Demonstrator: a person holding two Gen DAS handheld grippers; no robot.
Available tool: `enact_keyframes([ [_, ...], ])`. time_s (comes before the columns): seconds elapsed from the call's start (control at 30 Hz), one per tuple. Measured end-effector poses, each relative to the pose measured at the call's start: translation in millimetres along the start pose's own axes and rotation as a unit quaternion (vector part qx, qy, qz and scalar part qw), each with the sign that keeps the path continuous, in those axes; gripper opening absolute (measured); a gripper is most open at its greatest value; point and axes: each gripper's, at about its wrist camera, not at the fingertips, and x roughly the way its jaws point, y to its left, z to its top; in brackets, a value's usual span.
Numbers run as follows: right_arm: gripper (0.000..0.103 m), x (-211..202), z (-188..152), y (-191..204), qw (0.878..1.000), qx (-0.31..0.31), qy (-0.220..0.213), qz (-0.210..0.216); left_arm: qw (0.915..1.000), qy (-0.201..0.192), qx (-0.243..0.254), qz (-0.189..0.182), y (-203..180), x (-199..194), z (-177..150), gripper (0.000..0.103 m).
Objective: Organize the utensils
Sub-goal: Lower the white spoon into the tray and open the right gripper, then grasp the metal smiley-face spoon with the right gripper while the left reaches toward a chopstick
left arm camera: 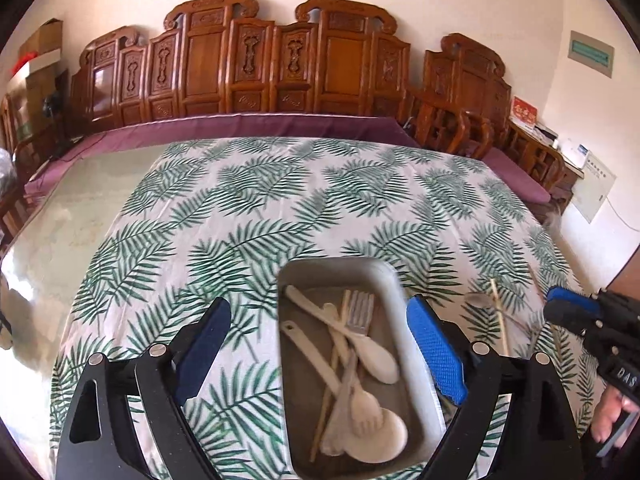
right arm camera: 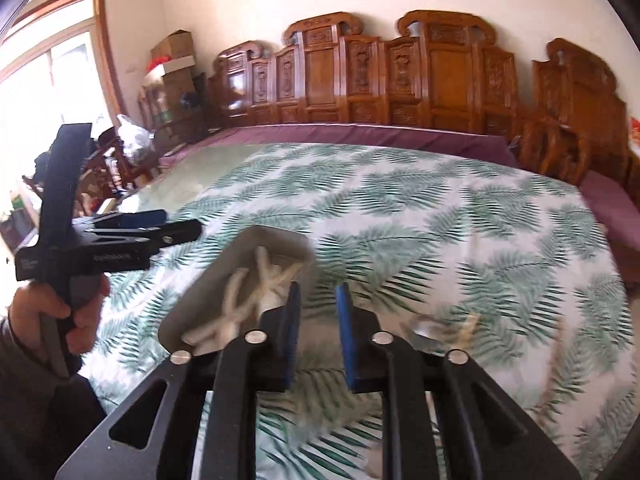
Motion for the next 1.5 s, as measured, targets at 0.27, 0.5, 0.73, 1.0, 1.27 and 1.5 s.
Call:
enact_keyframes([
  [0.27, 0.033, -38.9, -25.0, -66.8, 0.997, 0.017, 0.005, -0.075, 0.9992, -0.004, 0.025, -0.03, -45.0, -3.8, -2.7, 0.086],
  [0.5, 0.038, -40.8, -57.2, -112.2, 0.992, 0.056, 0.03, -0.113, 0.9969, 0.006, 0.06, -0.051, -88.8, 0.8, -14.0, 0.086],
  [0.73, 0.045, -14.6, -93.2, -120.2, 0.987, 0.111, 0.072, -0.097, 0.9945, 0.021, 0.083, -0.06, -115.6, 8.6, -28.4, 0.086],
  [1.0, 0.049, 21.1, -103.4, -105.8, 0.979, 0.121, 0.114, -0.121, 0.9934, 0.027, 0.091, -0.064, -125.6, 11.3, -36.8, 0.086],
  [1.27, 0.056, 49.3, -106.6, -105.2, 0.967, 0.14, 0.14, -0.159, 0.9929, 0.031, 0.093, -0.067, -125.6, 12.6, -37.8, 0.086],
  [1.5, 0.042, 53.5, -104.9, -96.9, 0.965, 0.108, 0.151, -0.184, 0.9927, 0.028, 0.092, -0.072, -124.2, 8.3, -38.6, 0.086],
])
